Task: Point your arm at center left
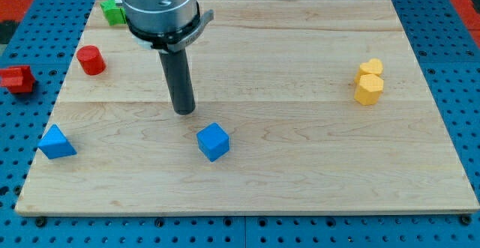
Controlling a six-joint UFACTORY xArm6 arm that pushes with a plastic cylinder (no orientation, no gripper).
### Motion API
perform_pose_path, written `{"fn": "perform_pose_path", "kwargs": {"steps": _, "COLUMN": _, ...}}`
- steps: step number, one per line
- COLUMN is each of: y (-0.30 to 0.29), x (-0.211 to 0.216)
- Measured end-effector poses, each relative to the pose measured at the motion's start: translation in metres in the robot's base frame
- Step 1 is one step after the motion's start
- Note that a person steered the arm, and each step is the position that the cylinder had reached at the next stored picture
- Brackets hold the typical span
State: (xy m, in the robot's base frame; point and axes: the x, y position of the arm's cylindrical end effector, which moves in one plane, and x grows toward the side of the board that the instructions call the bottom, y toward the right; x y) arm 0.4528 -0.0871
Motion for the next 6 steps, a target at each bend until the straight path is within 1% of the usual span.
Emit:
{"fn": "perform_pose_path", "kwargs": {"steps": 2, "y": -0.003, "x": -0.026}}
{"fn": "perform_pose_path", "kwargs": {"steps": 3, "y": -0.012, "x": -0.026}}
{"fn": "perform_pose_path", "kwargs": {"steps": 4, "y": -0.015, "x": -0.038}}
{"fn": "perform_pose_path", "kwargs": {"steps": 6, "y": -0.047, "x": -0.064}}
